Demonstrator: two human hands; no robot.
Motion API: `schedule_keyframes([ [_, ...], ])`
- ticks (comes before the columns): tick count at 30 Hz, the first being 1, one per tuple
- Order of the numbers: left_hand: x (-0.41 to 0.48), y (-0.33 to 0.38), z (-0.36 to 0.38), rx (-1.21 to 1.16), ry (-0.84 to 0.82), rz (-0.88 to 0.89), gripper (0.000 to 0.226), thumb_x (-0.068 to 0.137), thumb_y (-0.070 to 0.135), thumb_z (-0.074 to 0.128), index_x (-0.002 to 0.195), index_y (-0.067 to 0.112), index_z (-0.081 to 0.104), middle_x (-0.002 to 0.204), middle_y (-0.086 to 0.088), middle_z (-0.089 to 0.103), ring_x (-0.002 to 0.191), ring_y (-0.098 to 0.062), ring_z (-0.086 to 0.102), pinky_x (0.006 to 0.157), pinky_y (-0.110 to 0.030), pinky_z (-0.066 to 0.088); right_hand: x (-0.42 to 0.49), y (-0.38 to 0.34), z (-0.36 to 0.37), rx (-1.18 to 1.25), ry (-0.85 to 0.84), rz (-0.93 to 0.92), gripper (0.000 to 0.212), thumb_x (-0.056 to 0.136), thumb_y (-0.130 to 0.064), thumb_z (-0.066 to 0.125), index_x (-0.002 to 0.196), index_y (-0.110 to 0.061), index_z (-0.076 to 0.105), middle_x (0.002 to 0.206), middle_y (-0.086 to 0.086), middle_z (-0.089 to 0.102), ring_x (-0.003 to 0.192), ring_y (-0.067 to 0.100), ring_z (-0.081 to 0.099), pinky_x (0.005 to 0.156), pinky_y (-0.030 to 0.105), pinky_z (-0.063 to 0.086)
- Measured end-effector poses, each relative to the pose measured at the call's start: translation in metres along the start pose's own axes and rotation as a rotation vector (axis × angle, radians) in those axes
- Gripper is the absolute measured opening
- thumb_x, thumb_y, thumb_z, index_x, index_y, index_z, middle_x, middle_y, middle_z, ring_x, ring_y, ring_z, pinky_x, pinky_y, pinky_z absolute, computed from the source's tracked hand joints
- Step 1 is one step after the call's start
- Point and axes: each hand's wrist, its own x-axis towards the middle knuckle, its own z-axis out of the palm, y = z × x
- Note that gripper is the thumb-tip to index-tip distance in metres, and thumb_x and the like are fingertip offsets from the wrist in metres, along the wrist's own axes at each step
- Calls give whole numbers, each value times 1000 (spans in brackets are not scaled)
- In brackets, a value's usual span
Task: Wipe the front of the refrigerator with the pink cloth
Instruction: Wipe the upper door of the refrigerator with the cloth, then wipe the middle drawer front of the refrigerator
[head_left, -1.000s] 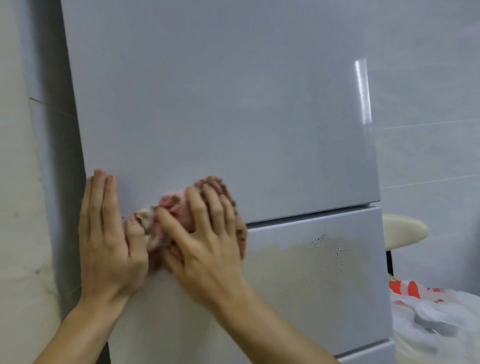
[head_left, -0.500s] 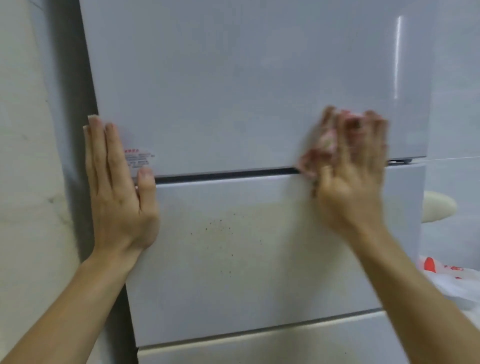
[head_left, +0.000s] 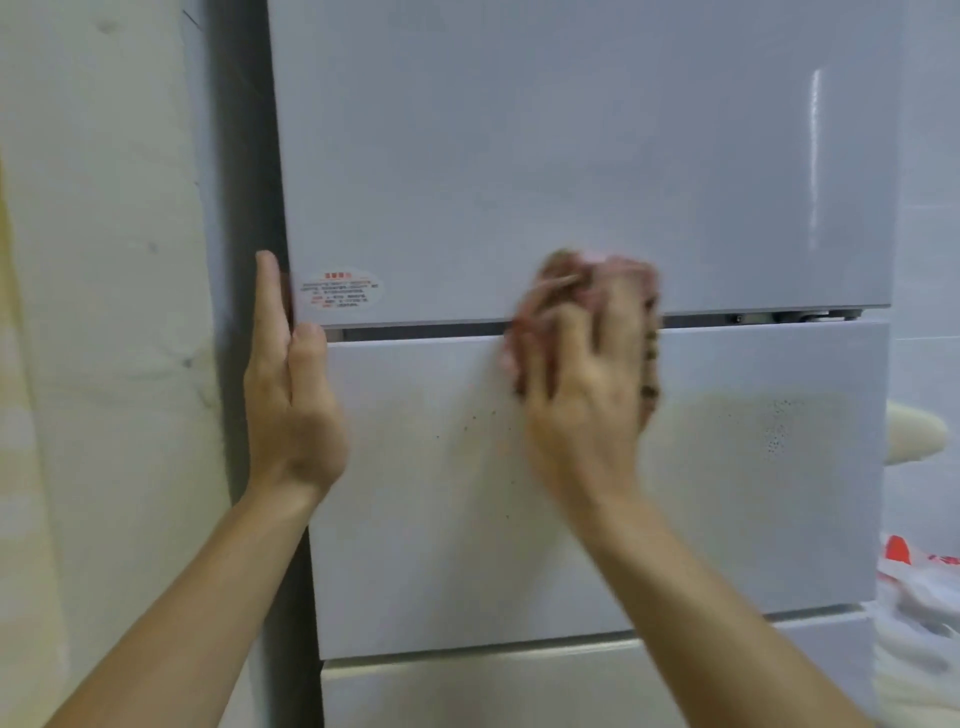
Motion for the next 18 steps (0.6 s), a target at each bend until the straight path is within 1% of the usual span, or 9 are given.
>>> schedule_keyframes([
  [2,1,-1,-3,-190,-6,-74,64,105,35,28,165,15,18,169,15,23,151,9,26,126,-21,22,-21,-42,21,68,-56,-154,30,105,-26,55,127,-9,69,158,25,39,150,41,35,125,46,30],
  [4,5,-3,-6,-371,2,-172,68,103,41,32,165,16,20,170,3,29,153,-1,33,127,-31,27,-27,-82,45,56,-92,-293,38,102,-25,57,138,-16,67,151,18,45,144,37,39,126,41,28],
  [6,10,-2,-10,-487,-13,-256,71,102,46,38,164,15,27,168,-8,35,151,-11,39,127,-37,30,-22,-114,63,48,-188,-381,44,101,-29,43,135,-17,67,142,12,55,139,32,46,124,39,28],
  [7,11,-1,-12,-499,-18,-276,73,101,50,41,163,14,31,165,-14,39,150,-13,42,128,-40,29,-16,-123,68,59,-219,-416,43,100,-26,41,128,-14,71,136,11,61,134,31,52,121,40,33],
  [8,10,-1,-16,-463,-8,-282,72,100,52,41,162,16,33,164,-14,40,148,-10,43,128,-39,29,-12,-127,72,95,-219,-447,36,98,-20,47,120,-11,74,128,11,66,127,31,57,116,42,40],
  [11,-4,-3,-19,-251,-29,-201,58,102,49,36,159,37,34,166,11,36,149,3,36,127,-34,30,-8,-107,62,204,-117,-511,21,97,-7,61,110,-6,78,119,14,71,119,34,62,107,45,47],
  [13,-13,-6,-14,-51,-79,-79,63,104,46,34,165,33,26,169,12,31,154,-2,31,128,-35,27,-8,-80,48,191,-72,-516,22,101,-9,63,116,-9,78,119,12,71,118,34,64,109,45,47],
  [16,-17,-3,-2,314,-67,118,63,108,34,32,167,16,19,174,8,13,160,-5,11,129,-20,10,-1,-37,24,106,18,-478,24,104,-12,58,113,-13,80,116,12,72,115,32,64,109,42,49],
  [18,-16,-2,8,425,-41,191,64,108,33,30,166,8,19,175,-2,11,162,-13,7,130,-24,5,4,-10,6,52,26,-429,18,99,-11,65,109,-12,80,116,14,71,112,35,63,106,42,49],
])
